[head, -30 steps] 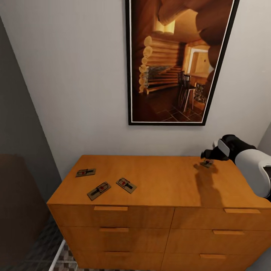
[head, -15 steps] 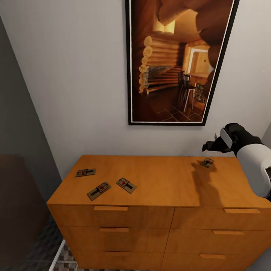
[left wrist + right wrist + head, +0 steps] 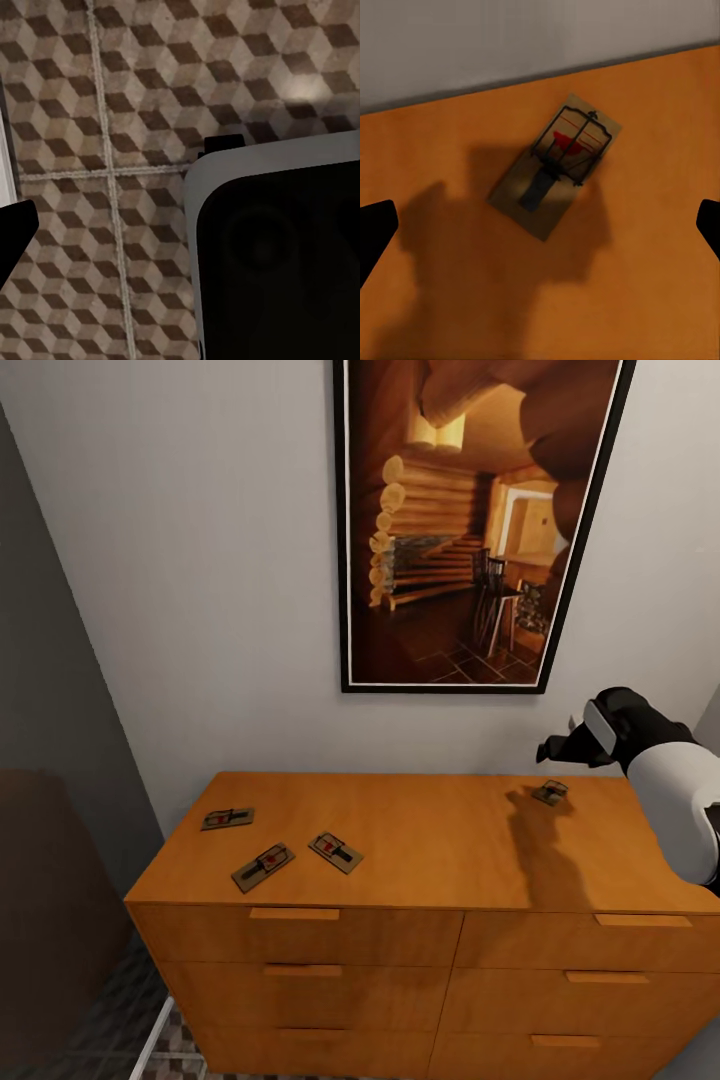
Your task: Take the four mousetraps from the cabinet in the bathroom and place them on the bathroom floor. Make sure all four end up on the same floor surface, and ensure that at least two of them are either under or directly next to the same bathroom sink.
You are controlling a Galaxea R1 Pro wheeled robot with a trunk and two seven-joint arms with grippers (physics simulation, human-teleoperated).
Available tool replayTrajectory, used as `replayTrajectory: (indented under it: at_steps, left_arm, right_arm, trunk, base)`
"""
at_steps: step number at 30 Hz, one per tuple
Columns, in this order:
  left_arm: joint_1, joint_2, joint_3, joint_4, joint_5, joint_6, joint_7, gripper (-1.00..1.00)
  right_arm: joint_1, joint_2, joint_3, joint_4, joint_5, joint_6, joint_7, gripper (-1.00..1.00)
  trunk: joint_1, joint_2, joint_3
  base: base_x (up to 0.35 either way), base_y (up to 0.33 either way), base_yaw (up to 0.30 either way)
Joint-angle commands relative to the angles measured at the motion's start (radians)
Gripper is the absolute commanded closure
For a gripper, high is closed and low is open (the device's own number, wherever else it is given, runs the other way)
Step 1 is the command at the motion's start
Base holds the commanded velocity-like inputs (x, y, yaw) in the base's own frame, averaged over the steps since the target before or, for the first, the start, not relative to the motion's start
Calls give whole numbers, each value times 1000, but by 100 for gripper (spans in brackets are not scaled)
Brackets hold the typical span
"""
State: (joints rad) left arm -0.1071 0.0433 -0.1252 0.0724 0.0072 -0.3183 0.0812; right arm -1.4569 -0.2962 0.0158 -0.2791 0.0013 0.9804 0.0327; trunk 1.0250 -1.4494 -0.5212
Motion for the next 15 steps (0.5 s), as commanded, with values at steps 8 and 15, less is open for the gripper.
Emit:
replayTrajectory:
  at_steps: [8, 15]
  left_arm:
    - [-2, 0, -8, 4, 0, -7, 5, -100]
    - [-2, 0, -8, 4, 0, -6, 5, -100]
  right_arm:
    - [0, 2, 4, 5, 0, 2, 4, -100]
    - [0, 3, 4, 34, 0, 0, 8, -100]
  trunk:
    - [0, -1, -1]
    - [0, -1, -1]
  base:
    - [104, 0, 0]
    - [141, 0, 0]
